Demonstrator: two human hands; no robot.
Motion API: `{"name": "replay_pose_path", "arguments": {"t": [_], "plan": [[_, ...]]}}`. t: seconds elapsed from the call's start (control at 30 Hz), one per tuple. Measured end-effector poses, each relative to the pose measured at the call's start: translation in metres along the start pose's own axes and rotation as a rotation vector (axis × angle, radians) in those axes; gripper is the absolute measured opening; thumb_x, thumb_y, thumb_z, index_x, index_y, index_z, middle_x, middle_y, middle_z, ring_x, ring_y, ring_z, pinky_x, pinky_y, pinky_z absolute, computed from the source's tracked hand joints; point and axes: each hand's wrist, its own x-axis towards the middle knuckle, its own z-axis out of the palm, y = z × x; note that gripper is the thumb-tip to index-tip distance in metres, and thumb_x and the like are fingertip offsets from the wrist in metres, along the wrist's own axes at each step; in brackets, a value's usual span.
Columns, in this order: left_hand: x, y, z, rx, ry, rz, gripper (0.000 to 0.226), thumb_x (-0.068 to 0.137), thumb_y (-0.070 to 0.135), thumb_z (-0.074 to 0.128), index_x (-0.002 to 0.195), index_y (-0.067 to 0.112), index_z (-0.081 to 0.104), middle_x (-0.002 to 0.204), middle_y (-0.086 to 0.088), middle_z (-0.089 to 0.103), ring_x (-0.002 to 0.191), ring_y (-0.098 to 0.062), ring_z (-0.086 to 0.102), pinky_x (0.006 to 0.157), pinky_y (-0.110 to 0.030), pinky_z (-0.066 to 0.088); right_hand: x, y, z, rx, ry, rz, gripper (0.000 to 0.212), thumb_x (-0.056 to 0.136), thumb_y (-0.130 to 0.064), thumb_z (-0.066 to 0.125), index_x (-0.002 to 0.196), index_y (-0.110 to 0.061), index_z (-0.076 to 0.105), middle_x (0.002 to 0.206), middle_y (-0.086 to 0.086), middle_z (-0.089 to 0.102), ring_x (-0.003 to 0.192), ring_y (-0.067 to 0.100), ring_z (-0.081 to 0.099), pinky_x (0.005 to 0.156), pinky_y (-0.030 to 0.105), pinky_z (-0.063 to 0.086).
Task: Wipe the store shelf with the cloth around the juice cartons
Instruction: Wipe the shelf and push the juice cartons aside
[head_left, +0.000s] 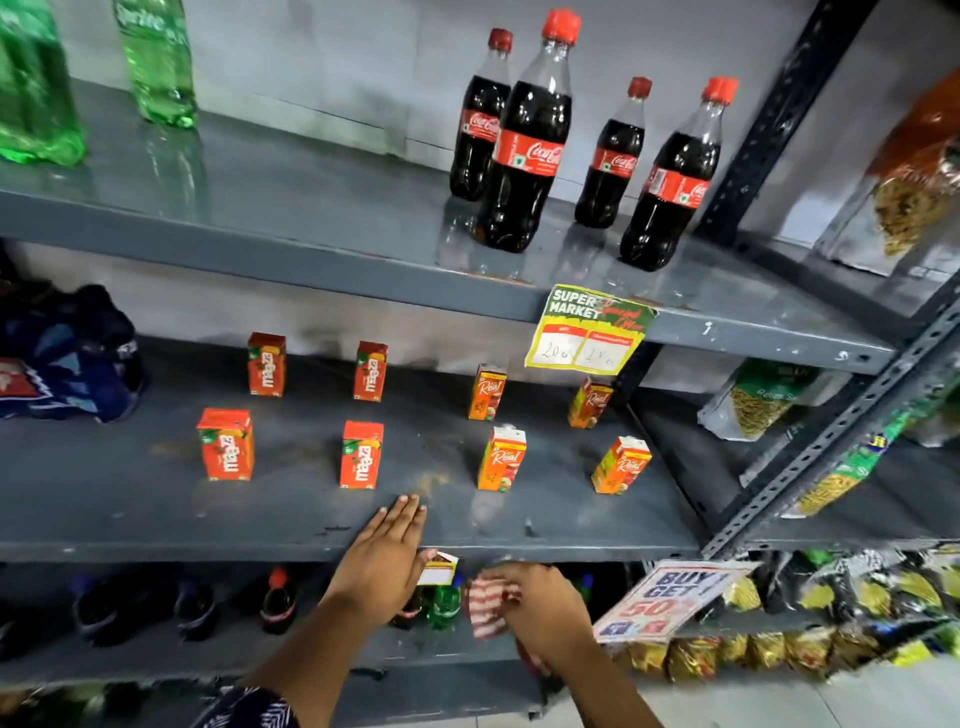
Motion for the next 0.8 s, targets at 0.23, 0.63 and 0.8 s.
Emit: {"name": "replay_pose_path", "arguments": {"t": [0.23, 0.63, 0.8], "plan": [[-0.034, -0.034, -0.029, -0.105, 0.158, -0.194, 0.087, 0.092, 0.058, -0.001, 0.122, 0.007, 0.062, 0.124, -0.013, 0.064, 0.118, -0.028, 0.059, 0.106, -0.043, 0.040, 0.029, -0.028, -0.023, 0.045, 0.110, -0.052, 0.055, 0.076, -0.010, 0.049, 0.120, -0.040, 0.061, 0.111, -0.003, 0.073, 0.101, 0.023, 0.067, 0.079, 0.028, 0.052], [-0.012, -0.109, -0.043, -0.076, 0.142, -0.297, 0.059, 0.099, 0.039, 0.032, 0.149, 0.010, 0.021, 0.158, -0.009, 0.022, 0.147, -0.021, 0.014, 0.119, -0.034, 0.010, 0.116, -0.108, -0.043, 0.109, 0.191, -0.215, 0.049, 0.091, -0.012, 0.052, 0.139, -0.022, 0.047, 0.122, 0.013, 0.067, 0.108, 0.032, 0.065, 0.092, 0.035, 0.051], [0.013, -0.125, -0.029, -0.019, 0.112, -0.255, 0.067, 0.095, 0.047, 0.016, 0.149, 0.007, 0.018, 0.159, -0.009, 0.016, 0.147, -0.019, 0.008, 0.118, -0.031, 0.001, 0.176, -0.127, -0.039, 0.059, 0.150, -0.206, 0.061, 0.090, -0.005, 0.049, 0.147, -0.020, 0.034, 0.138, 0.017, 0.052, 0.123, 0.035, 0.053, 0.105, 0.038, 0.044]]}}
